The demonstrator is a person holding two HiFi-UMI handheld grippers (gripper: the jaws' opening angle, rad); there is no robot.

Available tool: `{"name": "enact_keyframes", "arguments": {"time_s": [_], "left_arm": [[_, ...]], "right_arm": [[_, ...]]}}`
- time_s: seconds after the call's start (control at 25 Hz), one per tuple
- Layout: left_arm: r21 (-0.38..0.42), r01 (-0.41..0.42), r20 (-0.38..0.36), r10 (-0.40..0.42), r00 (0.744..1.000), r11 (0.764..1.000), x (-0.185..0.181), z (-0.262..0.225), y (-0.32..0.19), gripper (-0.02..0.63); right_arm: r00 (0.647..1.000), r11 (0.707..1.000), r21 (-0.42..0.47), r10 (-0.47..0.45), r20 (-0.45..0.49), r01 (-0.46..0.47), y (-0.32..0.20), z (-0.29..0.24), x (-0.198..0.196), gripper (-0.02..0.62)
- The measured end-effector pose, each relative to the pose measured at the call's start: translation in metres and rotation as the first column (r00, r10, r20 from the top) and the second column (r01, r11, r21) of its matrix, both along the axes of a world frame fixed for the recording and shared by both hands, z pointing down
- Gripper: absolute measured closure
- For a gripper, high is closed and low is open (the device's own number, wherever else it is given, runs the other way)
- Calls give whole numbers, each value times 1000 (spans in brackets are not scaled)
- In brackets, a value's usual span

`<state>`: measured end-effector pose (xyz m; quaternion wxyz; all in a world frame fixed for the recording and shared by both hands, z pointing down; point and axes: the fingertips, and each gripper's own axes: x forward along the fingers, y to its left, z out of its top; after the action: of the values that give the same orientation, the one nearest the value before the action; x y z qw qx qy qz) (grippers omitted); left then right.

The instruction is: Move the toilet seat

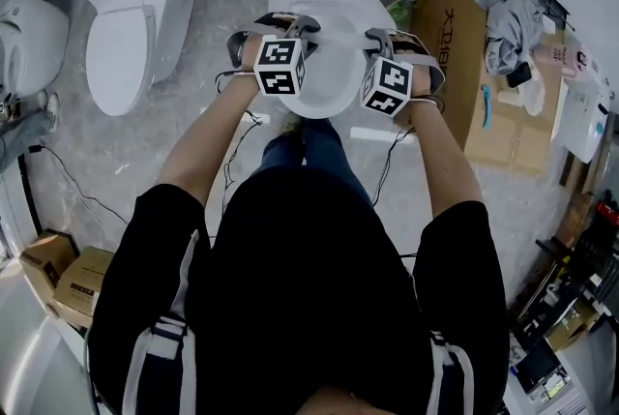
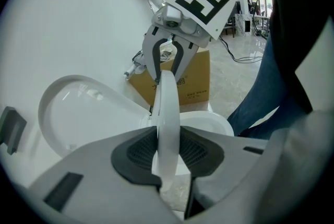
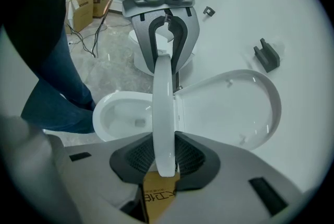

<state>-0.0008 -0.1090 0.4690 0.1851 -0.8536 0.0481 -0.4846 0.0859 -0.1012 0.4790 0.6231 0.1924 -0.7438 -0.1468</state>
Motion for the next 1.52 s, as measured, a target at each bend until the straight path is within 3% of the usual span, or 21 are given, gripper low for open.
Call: {"name": "enact_keyframes", "arguments": {"time_s": [0.8, 1.52], "left_arm": [[26, 73, -13, -72, 997, 997, 7, -41, -86, 515], [53, 146, -54, -143, 988, 988, 14, -58, -156, 535]], "right_arm": [[997, 997, -73, -2, 78, 8, -82, -44, 5, 492], [992, 997, -76, 20, 128, -10, -150, -63, 10, 504]]}}
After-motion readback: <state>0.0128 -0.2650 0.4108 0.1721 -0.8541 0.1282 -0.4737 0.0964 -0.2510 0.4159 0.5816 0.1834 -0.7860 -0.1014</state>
